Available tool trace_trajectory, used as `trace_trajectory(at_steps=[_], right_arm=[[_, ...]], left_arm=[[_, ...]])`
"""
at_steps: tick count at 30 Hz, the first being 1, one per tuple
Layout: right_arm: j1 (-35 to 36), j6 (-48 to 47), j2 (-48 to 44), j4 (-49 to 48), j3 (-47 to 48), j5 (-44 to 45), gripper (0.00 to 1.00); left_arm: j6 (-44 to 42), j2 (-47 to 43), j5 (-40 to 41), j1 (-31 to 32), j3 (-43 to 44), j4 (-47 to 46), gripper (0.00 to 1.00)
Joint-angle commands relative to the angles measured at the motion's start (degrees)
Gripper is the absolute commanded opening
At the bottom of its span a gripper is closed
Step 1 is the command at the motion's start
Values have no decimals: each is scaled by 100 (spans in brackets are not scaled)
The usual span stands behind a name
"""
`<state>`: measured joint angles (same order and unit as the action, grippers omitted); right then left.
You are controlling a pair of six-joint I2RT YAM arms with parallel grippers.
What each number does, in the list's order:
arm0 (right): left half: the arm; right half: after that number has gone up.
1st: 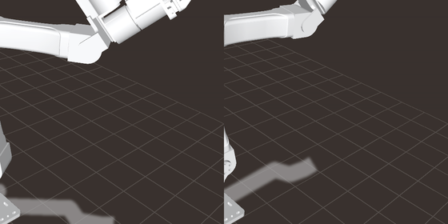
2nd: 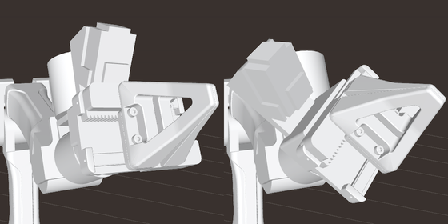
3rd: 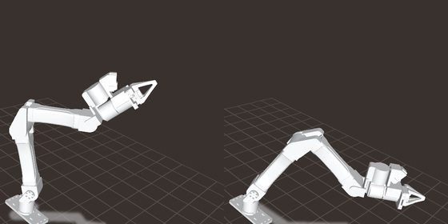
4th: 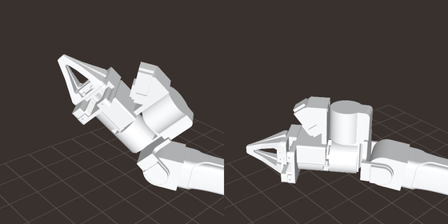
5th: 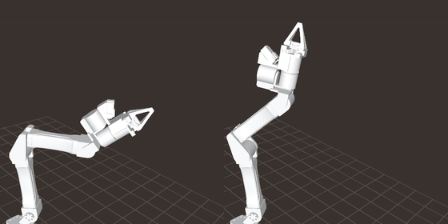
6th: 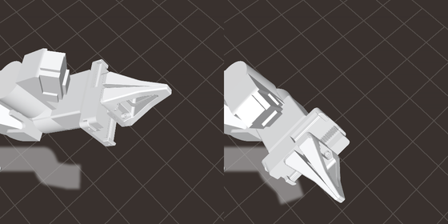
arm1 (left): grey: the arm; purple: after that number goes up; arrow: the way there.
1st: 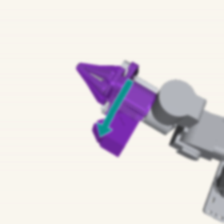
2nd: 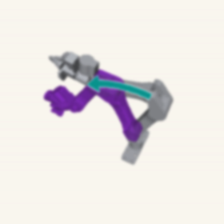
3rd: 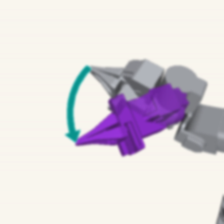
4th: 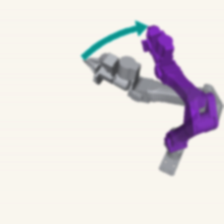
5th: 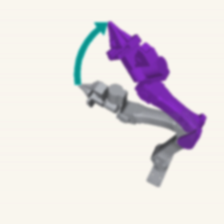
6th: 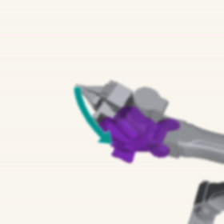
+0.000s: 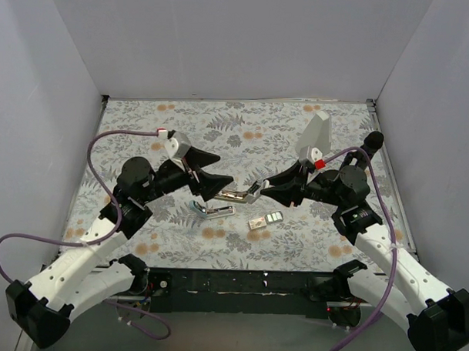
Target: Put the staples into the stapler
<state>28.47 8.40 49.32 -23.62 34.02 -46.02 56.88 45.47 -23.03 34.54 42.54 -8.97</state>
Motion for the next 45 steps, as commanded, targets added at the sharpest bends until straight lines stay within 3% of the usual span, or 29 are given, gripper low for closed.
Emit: trace_trajectory(at_steps=[1,5,11,27,31,35,40,41,45], right_arm=[[-26,82,-45,-495,237,-65,1],[-26,83,-72,-538,219,-109,1],[-26,152,-54,-705,123,-206,1],[-17,232,51,-996,-1,-267,1],[-17,232,95,-1040,-53,-267,1],[-26,197,113,-1066,-150,-215,1],[-34,-84,69,-629,-212,31,2],[-26,-145,17,-479,-212,119,21],[-26,-523,-281,286,-264,812,65]], left_arm=[[-2030,558,-1669,-27,535,852,77],[-3234,980,-2591,-27,781,1178,74],[-3587,1754,-3568,-9,1194,1301,67],[-4018,2888,-3744,219,1687,1609,51],[-4115,2985,-3762,246,1775,1723,42],[-4334,3037,-3657,246,1871,1934,0],[-4842,3213,-3578,246,2064,2354,0],[-5019,3274,-3447,246,2239,2522,0],[-5897,3975,-2779,237,2880,3558,0]])
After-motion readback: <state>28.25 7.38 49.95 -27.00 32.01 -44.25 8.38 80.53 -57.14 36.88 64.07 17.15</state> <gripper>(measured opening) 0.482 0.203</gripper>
